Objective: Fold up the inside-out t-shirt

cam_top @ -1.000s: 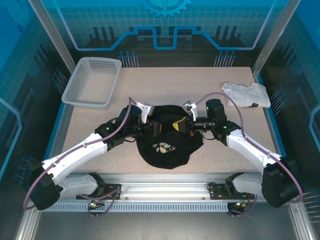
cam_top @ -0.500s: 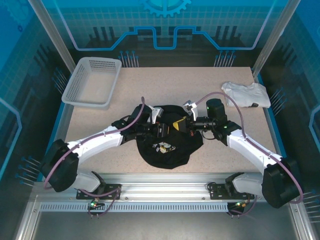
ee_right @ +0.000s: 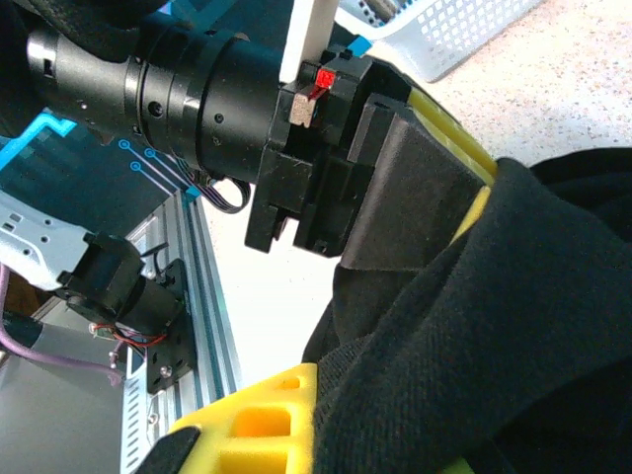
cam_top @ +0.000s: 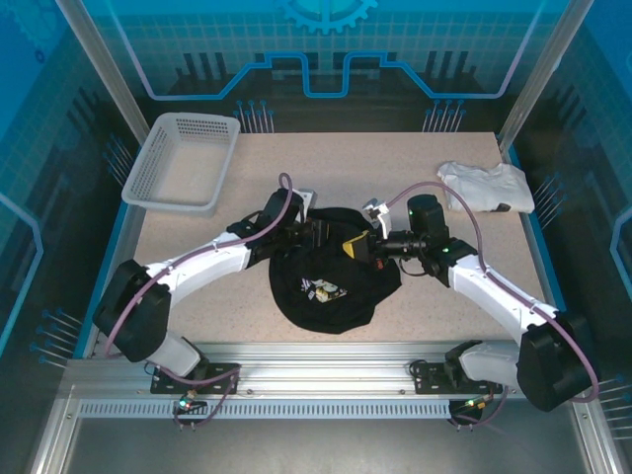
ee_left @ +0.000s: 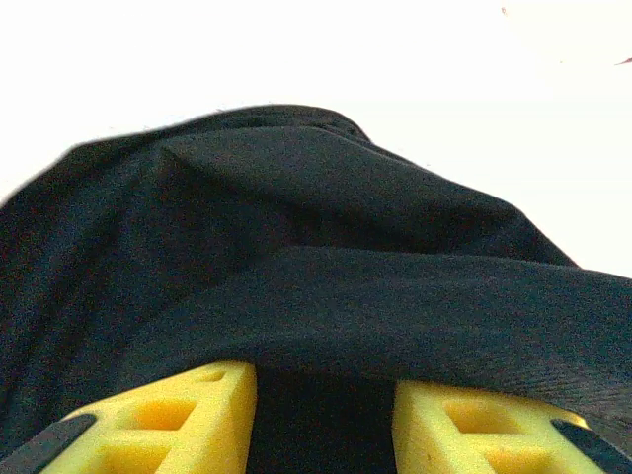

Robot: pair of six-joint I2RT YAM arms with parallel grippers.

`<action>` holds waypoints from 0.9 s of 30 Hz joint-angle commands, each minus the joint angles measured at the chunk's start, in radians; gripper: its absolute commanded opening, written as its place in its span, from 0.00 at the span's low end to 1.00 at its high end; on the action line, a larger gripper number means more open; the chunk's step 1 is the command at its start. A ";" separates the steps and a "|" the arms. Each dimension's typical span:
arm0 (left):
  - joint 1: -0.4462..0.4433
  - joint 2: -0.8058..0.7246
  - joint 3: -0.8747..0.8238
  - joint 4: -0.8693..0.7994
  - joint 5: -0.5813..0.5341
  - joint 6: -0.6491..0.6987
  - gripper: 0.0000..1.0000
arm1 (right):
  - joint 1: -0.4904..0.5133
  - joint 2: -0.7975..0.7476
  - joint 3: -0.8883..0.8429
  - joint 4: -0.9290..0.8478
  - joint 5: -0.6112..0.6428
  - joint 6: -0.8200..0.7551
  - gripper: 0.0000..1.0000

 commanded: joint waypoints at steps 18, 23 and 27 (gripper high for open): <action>0.022 -0.254 -0.131 -0.102 0.049 0.016 0.50 | -0.003 0.089 0.100 -0.045 0.083 0.007 0.00; -0.002 -0.228 -0.168 0.035 0.323 -0.095 0.45 | 0.000 0.089 0.097 -0.037 0.088 0.013 0.00; -0.001 -0.134 -0.137 0.094 0.404 -0.133 0.41 | 0.000 0.085 0.098 -0.040 0.088 0.012 0.00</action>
